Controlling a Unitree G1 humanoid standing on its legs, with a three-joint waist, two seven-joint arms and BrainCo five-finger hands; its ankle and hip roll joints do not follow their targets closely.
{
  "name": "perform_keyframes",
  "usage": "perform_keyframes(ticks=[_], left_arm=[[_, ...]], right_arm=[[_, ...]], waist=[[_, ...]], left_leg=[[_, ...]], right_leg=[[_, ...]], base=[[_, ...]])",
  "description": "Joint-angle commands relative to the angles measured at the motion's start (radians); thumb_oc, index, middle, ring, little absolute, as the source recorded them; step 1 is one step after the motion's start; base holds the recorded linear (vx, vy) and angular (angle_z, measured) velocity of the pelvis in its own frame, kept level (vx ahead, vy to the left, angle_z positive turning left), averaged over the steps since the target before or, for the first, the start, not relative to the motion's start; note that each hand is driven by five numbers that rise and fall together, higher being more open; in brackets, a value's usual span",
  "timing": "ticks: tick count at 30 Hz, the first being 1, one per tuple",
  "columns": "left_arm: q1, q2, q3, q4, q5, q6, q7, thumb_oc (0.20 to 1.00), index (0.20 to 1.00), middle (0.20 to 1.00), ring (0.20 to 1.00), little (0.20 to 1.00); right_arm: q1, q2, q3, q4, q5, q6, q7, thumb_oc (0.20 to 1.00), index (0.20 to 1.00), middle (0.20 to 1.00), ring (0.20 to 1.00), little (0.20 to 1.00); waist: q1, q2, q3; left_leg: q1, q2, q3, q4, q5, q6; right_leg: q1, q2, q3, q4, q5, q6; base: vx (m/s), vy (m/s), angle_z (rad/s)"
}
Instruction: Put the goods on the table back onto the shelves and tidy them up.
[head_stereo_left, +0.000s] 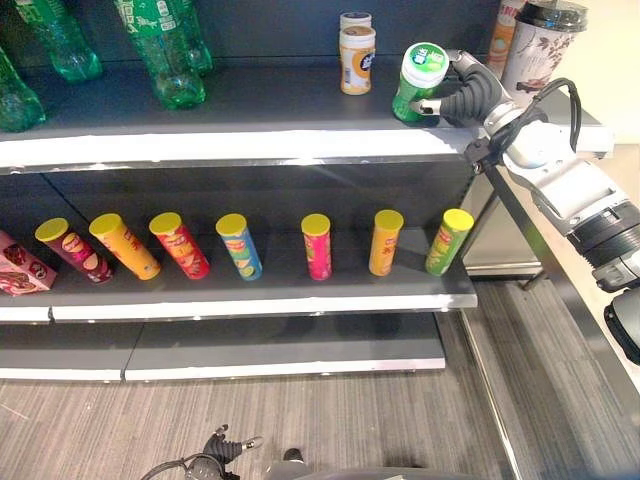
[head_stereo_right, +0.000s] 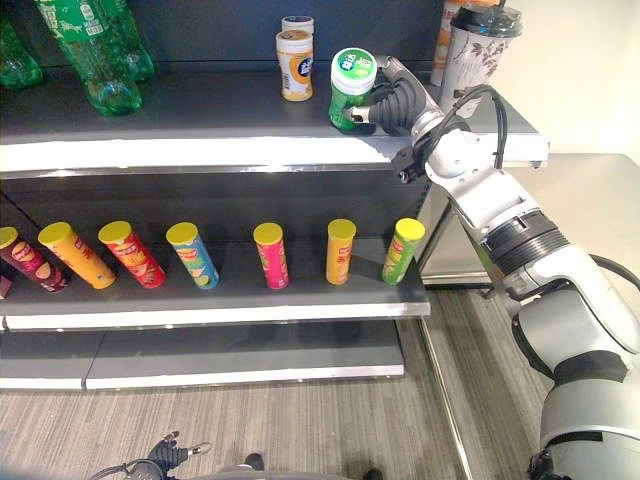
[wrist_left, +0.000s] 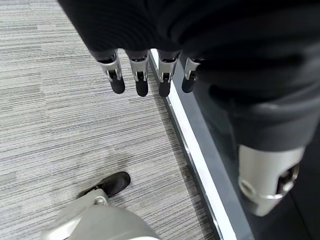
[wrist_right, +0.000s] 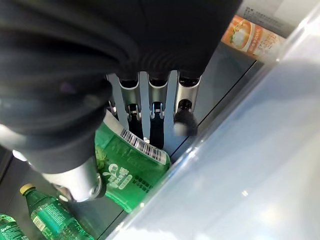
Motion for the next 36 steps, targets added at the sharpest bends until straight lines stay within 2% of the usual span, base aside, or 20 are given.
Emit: perform_keyframes(ticks=[1, 20, 36], left_arm=[[-0.053, 0.034, -0.06, 0.04, -0.019, -0.006, 0.019, 1.0, 1.0, 1.0, 1.0, 1.0], [-0.052, 0.028, -0.052, 0.05, -0.024, 0.004, 0.039, 1.0, 1.0, 1.0, 1.0, 1.0], [-0.061, 0.006, -0.048, 0.055, -0.023, 0.033, 0.071, 1.0, 1.0, 1.0, 1.0, 1.0]], right_arm=[[-0.131, 0.026, 0.03, 0.078, -0.023, -0.021, -0.033, 1.0, 1.0, 1.0, 1.0, 1.0], [-0.112, 0.066, -0.009, 0.102, -0.087, -0.003, -0.075, 1.0, 1.0, 1.0, 1.0, 1.0], [-0.022, 0.206, -0.113, 0.078, -0.079, 0.031, -0.164, 1.0, 1.0, 1.0, 1.0, 1.0]], waist=[[0.008, -0.033, -0.018], [0.005, -0.031, -0.015], [-0.006, -0.019, -0.012]], left_leg=[[0.013, 0.013, -0.002, -0.003, -0.039, -0.055], [0.016, 0.013, 0.003, -0.006, -0.04, -0.051], [0.023, 0.011, 0.007, -0.007, -0.045, -0.045]], right_leg=[[-0.029, -0.061, 0.037, 0.028, -0.037, 0.106], [-0.031, -0.061, 0.044, 0.026, -0.035, 0.106], [-0.031, -0.063, 0.051, 0.028, -0.035, 0.103]], base=[[0.0, 0.0, 0.0], [0.0, 0.0, 0.0], [0.0, 0.0, 0.0]])
